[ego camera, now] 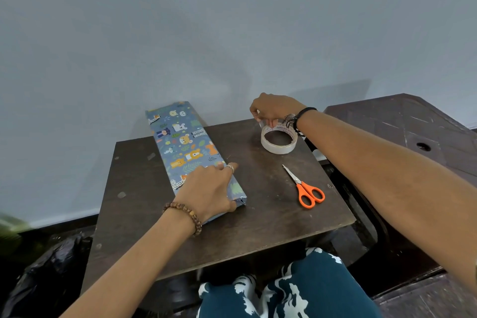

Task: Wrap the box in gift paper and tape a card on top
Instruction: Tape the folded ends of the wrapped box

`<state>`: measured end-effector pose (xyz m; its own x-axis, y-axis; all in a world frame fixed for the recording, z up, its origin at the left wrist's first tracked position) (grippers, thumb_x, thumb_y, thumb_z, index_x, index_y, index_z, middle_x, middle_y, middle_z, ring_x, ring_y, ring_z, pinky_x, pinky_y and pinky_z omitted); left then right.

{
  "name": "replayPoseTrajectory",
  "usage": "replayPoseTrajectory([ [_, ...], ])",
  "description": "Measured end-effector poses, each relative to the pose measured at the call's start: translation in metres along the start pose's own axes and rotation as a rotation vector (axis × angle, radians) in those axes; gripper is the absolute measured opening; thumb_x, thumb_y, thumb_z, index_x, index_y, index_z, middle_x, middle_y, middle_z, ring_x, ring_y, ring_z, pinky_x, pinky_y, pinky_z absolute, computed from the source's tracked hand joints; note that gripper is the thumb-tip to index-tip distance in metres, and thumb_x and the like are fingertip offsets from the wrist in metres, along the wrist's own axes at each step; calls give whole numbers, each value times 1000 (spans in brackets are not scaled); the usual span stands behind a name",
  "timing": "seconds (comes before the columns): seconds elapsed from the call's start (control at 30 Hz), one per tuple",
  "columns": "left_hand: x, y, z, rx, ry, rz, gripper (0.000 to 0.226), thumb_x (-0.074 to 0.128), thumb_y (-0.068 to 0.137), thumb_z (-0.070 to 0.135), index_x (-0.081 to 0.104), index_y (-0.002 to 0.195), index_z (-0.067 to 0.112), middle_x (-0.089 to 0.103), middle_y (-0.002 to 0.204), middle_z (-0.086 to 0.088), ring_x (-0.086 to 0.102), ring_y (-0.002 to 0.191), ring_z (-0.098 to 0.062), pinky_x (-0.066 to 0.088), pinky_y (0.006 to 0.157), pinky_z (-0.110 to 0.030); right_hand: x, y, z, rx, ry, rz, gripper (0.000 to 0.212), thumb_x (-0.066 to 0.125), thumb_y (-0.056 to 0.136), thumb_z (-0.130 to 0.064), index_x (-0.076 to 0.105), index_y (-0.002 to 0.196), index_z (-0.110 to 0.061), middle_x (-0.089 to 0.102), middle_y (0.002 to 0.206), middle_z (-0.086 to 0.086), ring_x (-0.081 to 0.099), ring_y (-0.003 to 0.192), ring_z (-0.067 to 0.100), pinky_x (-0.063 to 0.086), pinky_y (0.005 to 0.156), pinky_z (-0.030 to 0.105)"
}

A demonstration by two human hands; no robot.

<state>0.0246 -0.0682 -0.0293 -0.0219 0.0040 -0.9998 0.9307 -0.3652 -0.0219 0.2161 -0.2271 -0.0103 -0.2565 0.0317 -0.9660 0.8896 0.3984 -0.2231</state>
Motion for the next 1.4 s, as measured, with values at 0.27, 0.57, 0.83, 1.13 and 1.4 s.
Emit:
replayPoseTrajectory([
  [0.27,0,0,-1,8,22,-13,72,51,84,49,26,145,21,48,136,-1,54,110,-22,42,88,-29,-1,-10,-3,-48,-6,38,20,33,89,4,43,80,-10,49,67,4,40,50,12,31,53,22],
  [0.57,-10,-1,4,6,53,-80,59,54,82,48,44,134,22,58,114,-5,55,101,-25,44,78,-33,-7,-19,4,-32,507,213,18,41,97,-16,56,104,-10,62,93,15,67,55,24,55,56,29],
  [0.83,-55,5,7,-54,-120,-39,50,64,74,44,59,120,26,66,92,-4,56,98,-23,44,81,-28,22,-110,-50,131,1311,780,16,48,95,-15,64,91,-14,61,82,3,62,52,13,51,50,22],
  [1.13,-115,-14,22,-166,-499,141,43,72,71,36,65,113,31,72,99,1,65,93,-12,50,76,-23,32,-216,-108,118,1342,1263,15,52,95,-19,66,93,-18,67,80,5,67,70,11,56,66,27],
  [1.4,-154,-27,33,-252,-899,211,33,79,66,34,72,98,28,74,86,5,70,79,-13,57,80,-35,-4,-238,-108,-78,673,1551,23,53,92,-16,69,98,-1,69,84,6,67,73,14,54,62,28],
])
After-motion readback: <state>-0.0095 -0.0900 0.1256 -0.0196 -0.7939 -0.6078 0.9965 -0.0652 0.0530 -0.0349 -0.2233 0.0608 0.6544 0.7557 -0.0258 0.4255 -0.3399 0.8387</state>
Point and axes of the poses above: each hand's wrist, its own y-axis towards the middle knuckle, its own x-axis out of the palm, z = x × y, the point moved 1 cm from there along y, towards the middle knuckle
